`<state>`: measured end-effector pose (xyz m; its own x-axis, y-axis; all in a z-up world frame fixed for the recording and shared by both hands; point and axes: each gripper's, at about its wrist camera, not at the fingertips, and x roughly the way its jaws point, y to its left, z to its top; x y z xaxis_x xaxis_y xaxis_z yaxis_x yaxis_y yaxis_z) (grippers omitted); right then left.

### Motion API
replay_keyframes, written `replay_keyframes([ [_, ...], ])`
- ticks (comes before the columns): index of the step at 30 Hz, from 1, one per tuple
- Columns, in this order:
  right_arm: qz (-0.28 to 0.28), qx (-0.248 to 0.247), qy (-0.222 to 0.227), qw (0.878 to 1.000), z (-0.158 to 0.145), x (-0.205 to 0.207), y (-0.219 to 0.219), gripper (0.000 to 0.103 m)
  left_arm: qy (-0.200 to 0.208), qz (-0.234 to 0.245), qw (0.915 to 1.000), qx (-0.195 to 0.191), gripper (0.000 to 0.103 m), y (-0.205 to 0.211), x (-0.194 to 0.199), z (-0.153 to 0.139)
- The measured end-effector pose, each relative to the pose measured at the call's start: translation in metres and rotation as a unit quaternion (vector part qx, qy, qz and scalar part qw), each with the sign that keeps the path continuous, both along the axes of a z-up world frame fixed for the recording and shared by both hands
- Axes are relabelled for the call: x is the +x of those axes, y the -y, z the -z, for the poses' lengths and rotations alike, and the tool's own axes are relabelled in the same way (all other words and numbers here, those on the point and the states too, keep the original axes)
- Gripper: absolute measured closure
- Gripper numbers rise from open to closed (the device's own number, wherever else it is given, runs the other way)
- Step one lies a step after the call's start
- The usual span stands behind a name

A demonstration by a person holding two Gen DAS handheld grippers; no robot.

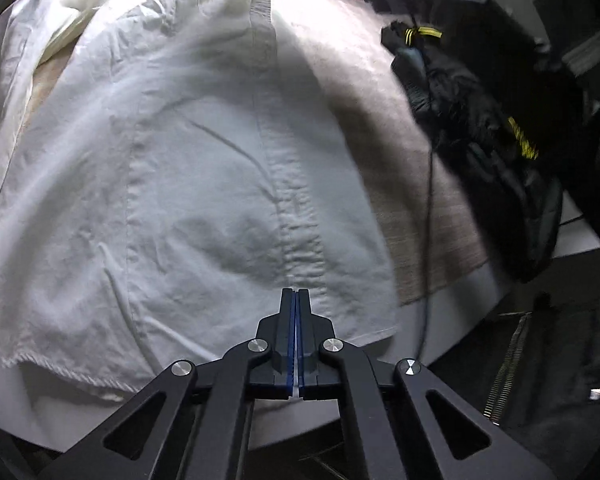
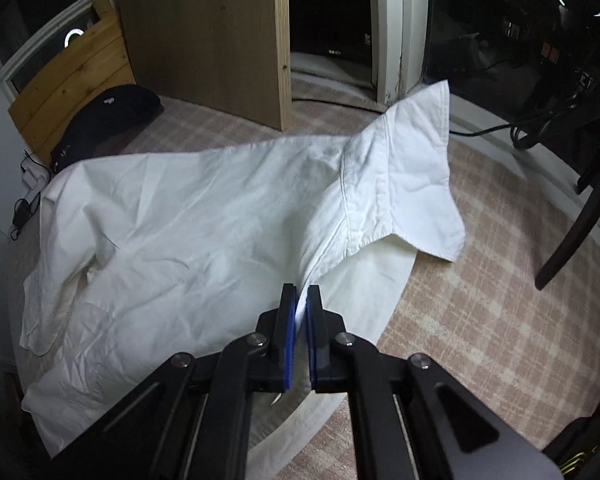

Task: Fold clothes

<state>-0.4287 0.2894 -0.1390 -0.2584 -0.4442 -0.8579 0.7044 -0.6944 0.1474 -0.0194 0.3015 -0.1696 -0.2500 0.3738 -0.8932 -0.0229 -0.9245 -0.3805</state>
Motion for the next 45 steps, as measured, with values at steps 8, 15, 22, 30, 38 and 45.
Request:
replay_keyframes([
  [8, -0.007, 0.026, 0.002, 1.000, 0.012, -0.003, 0.000, 0.097, 0.025, 0.040, 0.9940, -0.099, 0.058, -0.036, -0.004, 0.016],
  [15, -0.010, 0.030, 0.000, 1.000, 0.019, -0.001, 0.002, 0.098, 0.021, 0.024, 0.9969, -0.072, 0.102, -0.020, -0.001, 0.015],
  [22, -0.010, 0.005, -0.026, 1.000, -0.005, -0.003, 0.000, 0.099, -0.011, 0.006, 0.9999, -0.006, 0.102, -0.009, 0.003, -0.020],
  [30, -0.009, 0.024, -0.046, 0.999, -0.003, -0.016, 0.008, 0.099, 0.000, 0.046, 0.9983, -0.035, 0.102, -0.039, -0.020, 0.000],
  [38, -0.019, 0.082, -0.037, 0.996, 0.038, -0.013, 0.018, 0.097, 0.023, 0.055, 0.9979, -0.025, 0.101, -0.038, -0.016, 0.010],
  [45, -0.038, 0.101, -0.054, 0.993, 0.016, 0.016, 0.026, 0.078, -0.011, -0.054, 0.9959, -0.071, 0.068, 0.039, 0.044, -0.048],
])
